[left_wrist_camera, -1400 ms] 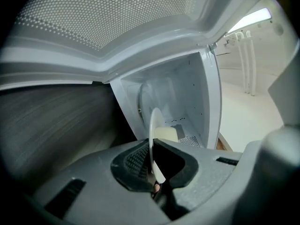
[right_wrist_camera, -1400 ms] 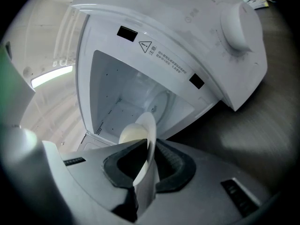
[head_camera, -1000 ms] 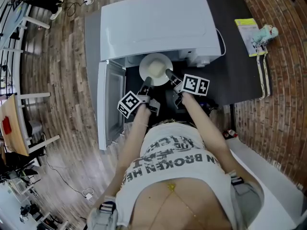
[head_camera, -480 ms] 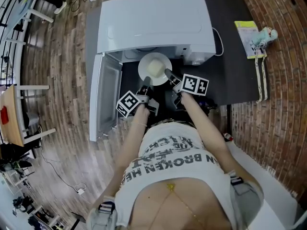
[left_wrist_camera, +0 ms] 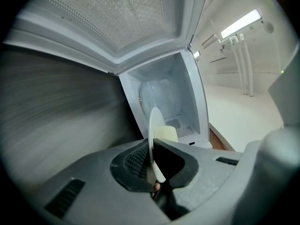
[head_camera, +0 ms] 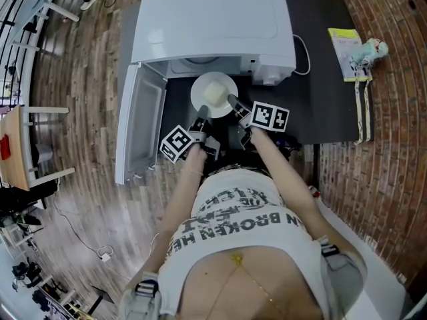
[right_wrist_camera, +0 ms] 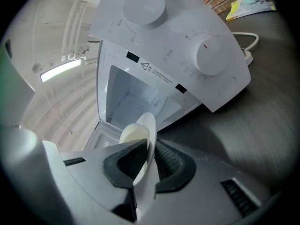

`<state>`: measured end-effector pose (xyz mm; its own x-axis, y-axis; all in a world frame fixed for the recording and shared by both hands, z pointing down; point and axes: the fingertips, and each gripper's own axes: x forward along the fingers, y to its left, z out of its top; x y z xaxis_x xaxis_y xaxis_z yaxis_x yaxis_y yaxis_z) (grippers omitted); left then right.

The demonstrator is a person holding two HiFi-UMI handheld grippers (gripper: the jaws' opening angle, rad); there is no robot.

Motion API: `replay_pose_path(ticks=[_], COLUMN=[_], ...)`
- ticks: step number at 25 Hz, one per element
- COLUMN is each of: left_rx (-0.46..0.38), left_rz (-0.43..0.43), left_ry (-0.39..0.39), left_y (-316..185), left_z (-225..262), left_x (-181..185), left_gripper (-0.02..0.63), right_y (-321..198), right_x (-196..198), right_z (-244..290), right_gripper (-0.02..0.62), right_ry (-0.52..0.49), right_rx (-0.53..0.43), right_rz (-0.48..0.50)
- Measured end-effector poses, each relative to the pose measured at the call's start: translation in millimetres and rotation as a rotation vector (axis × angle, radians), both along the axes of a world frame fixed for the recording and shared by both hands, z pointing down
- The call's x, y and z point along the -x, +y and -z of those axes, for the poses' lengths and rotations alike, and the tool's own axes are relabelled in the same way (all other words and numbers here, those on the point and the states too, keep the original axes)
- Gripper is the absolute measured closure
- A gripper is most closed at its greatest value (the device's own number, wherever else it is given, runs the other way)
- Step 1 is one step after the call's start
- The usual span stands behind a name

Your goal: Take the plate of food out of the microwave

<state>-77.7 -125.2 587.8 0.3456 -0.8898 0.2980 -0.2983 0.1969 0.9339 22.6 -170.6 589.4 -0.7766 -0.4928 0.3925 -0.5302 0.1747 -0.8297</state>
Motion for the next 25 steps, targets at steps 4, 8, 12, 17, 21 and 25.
replay_pose_path(ticks=[4, 8, 12, 17, 21, 25], left_rx=[-0.003, -0.013, -0.012, -0.009, -0.011, -0.004], left_rz=[0.018, 0.012, -0.004, -0.038, -0.065, -0.079], left_ry=[0.000, -0.004, 0.006, 0.009, 0.012, 0.014], left_y=[8.4, 10.3, 11.0, 17.2, 21.6, 29.5], left_z=[1.0, 1.4, -1.1, 3.0, 5.0, 4.3], left_x=[0.8, 3.1, 7.5, 16.2, 23.8, 31.4], left_gripper=[0.588, 0.588, 0.588, 0.588, 0.588, 0.588], right_y=[6.6, 9.2, 11.8, 22.3, 28.9, 38.7], right_x=[1.5, 4.0, 6.9, 14.9, 21.0, 27.3], right_z=[0.5, 0.8, 0.4, 2.9, 5.8, 5.9], right_gripper=[0.548, 0.549, 0.549, 0.549, 0.549, 0.549], right_ry=[-0.004, -0.007, -0.002, -0.005, -0.003, -0.002], right_rx=[0.000, -0.005, -0.002, 0.004, 0.000, 0.007], right_rz=[0.014, 0.014, -0.001, -0.033, -0.057, -0.072])
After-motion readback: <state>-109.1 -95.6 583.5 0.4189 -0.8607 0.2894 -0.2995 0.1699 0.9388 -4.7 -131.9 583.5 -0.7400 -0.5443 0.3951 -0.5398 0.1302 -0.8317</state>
